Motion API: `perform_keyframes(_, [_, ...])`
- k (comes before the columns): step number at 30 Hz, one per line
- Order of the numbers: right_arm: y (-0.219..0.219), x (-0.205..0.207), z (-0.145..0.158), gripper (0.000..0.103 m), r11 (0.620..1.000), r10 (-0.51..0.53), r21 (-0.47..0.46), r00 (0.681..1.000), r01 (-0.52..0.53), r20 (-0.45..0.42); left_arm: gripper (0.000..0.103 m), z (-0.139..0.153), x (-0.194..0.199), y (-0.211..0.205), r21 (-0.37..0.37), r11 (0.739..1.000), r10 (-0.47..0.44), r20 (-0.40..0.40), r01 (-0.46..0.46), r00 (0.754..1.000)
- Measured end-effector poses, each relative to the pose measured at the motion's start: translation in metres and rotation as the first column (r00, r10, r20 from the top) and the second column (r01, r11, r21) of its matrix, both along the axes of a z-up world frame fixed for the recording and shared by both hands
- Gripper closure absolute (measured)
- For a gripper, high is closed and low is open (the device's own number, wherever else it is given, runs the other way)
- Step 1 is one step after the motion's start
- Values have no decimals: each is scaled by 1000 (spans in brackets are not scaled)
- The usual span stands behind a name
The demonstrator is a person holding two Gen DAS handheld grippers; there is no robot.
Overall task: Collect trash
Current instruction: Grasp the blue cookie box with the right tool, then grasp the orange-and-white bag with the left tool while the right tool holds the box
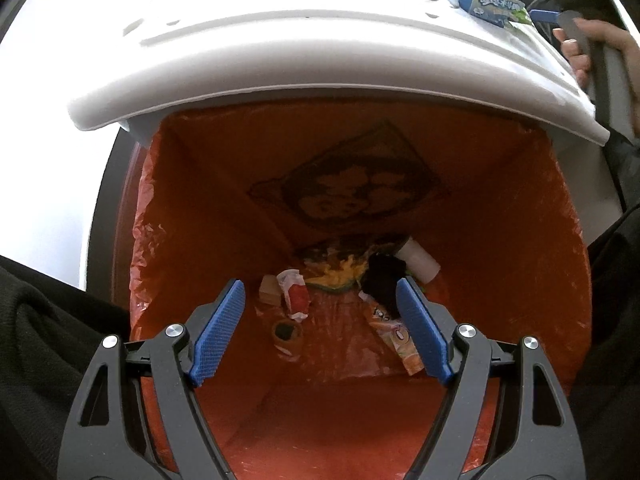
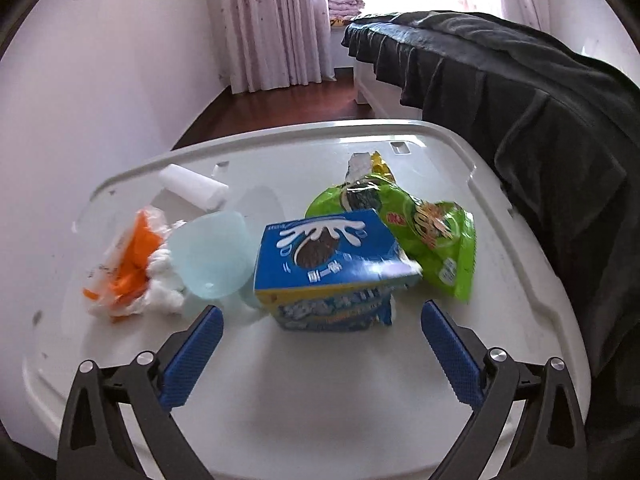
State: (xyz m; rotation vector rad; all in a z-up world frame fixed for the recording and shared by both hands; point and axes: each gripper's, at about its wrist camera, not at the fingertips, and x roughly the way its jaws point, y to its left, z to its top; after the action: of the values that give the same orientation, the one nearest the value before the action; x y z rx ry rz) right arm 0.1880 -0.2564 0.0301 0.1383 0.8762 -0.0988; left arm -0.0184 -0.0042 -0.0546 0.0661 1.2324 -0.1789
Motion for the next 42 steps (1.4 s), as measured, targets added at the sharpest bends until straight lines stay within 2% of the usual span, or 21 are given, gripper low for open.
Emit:
perform_keyframes(4, [-2,20,-12,6,1000,-24,-9,999,24,-25,27,-3,1,2,-6,1000,4,-10,-4,1000])
perform_keyframes(9, [-7,38,-19,6,998,-51,28,998,51,-23,27,-5,1,-2,11,1000,-3,-14,3,1000])
perform_keyframes(11, [-8,40,-20,11,998,-48,40,999,49,-26,27,-5,1,-3,15,1000,-4,-13,5,1000])
perform_keyframes(12, [-8,41,-21,24,998,-47,44,998,48,-34,27,-5,1,-4,15,1000,-5,-13,5,1000])
perform_keyframes(13, [-8,41,-23,32,998,-48,46,998,50,-48,27,-5,1,-5,17,1000,-5,-11,5,1000])
perform_keyframes(17, [-9,33,-22,35,997,-63,34,997,64,-46,27,-3,0,-6,15,1000,-10,4,10,1000])
perform_keyframes(19, [-11,24,-17,36,996,-62,66,996,66,-58,27,0,-1,-7,14,1000,-17,24,16,1000])
perform_keyframes(22, [-16,2,-1,36,983,-61,167,997,69,-51,27,9,-3,-4,-15,1000,-24,50,24,998])
perform_keyframes(23, [-19,-11,8,35,972,-56,228,998,62,-33,27,12,-3,-4,-21,999,-25,55,26,998])
perform_keyframes(25, [-23,-39,25,35,956,-50,289,999,42,20,27,25,-1,-4,-34,999,-35,79,37,996])
perform_keyframes(27, [-26,-58,34,35,959,-57,281,996,36,67,27,40,6,-7,-32,998,-55,105,59,993])
perform_keyframes(31, [-33,-75,44,35,967,-82,248,990,51,116,27,76,49,-15,-84,993,-65,153,79,986])
perform_keyframes(34, [-38,-78,46,35,963,-98,261,987,63,123,27,96,107,-22,-93,993,-59,175,77,983])
perform_keyframes(38, [-40,-76,47,35,960,-94,273,987,56,130,27,107,183,-34,-32,995,-81,206,89,975])
perform_keyframes(42, [-36,-70,50,35,960,-71,280,989,31,133,27,99,250,-49,-24,992,-115,178,121,977])
